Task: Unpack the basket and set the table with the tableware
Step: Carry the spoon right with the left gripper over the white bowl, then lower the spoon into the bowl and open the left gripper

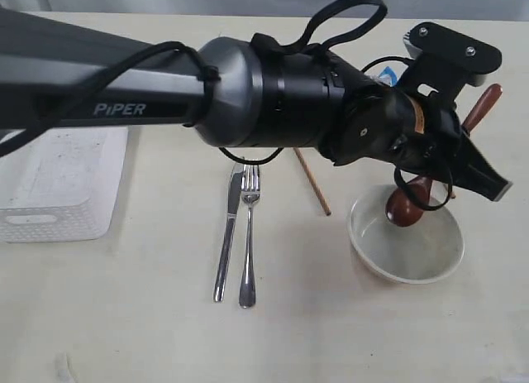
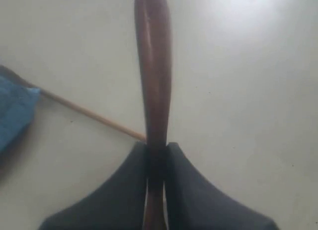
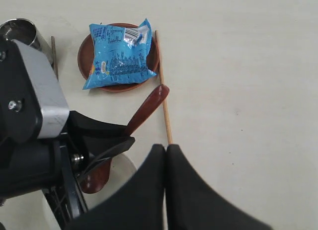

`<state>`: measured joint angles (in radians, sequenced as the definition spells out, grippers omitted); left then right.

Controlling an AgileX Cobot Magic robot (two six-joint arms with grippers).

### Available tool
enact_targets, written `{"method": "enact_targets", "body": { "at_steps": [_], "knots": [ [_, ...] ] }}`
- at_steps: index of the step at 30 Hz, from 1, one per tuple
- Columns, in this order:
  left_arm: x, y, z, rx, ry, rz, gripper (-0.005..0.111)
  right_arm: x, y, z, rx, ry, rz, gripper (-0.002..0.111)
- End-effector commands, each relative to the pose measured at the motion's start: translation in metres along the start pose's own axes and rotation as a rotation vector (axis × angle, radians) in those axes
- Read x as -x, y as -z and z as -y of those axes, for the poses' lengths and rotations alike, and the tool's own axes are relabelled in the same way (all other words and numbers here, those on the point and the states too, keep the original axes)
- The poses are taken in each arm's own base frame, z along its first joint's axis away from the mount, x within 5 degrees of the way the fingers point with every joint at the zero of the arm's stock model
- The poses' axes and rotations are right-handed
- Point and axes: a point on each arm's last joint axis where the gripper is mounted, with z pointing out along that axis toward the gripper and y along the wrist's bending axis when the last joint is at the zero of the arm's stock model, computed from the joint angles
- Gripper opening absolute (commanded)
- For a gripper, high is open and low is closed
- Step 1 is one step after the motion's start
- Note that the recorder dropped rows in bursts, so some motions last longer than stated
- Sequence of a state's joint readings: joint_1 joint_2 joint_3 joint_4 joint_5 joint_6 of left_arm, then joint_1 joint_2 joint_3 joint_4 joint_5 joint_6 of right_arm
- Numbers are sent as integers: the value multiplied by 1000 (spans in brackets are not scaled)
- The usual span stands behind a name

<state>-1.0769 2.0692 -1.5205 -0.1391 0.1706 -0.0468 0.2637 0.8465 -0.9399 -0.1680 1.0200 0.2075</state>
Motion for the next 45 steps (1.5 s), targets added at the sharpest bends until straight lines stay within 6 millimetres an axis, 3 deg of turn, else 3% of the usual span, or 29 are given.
{"method": "enact_targets", "body": {
  "at_steps": [1,22,28,36,39,45],
  "knots": [
    [4,1,2,-3,-14,20,0,1,1,0,5,3,20,-1],
    [-17,-16,-2,10,-19,-85,0,1,1,0,11,-1,19,-1],
    [-34,-22,-4,19,-13,-204,0,1,1,0,11,-1,19,-1],
    [-34,-25,-5,19,-13,-174,1,1,1,0,10,1,17,-1],
    [-34,-25,-5,19,-13,-174,9,1,1,0,10,1,17,-1],
    [-25,-17,-3,14,-14,-151,46,0,1,0,5,-8,14,-1]
  ]
}}
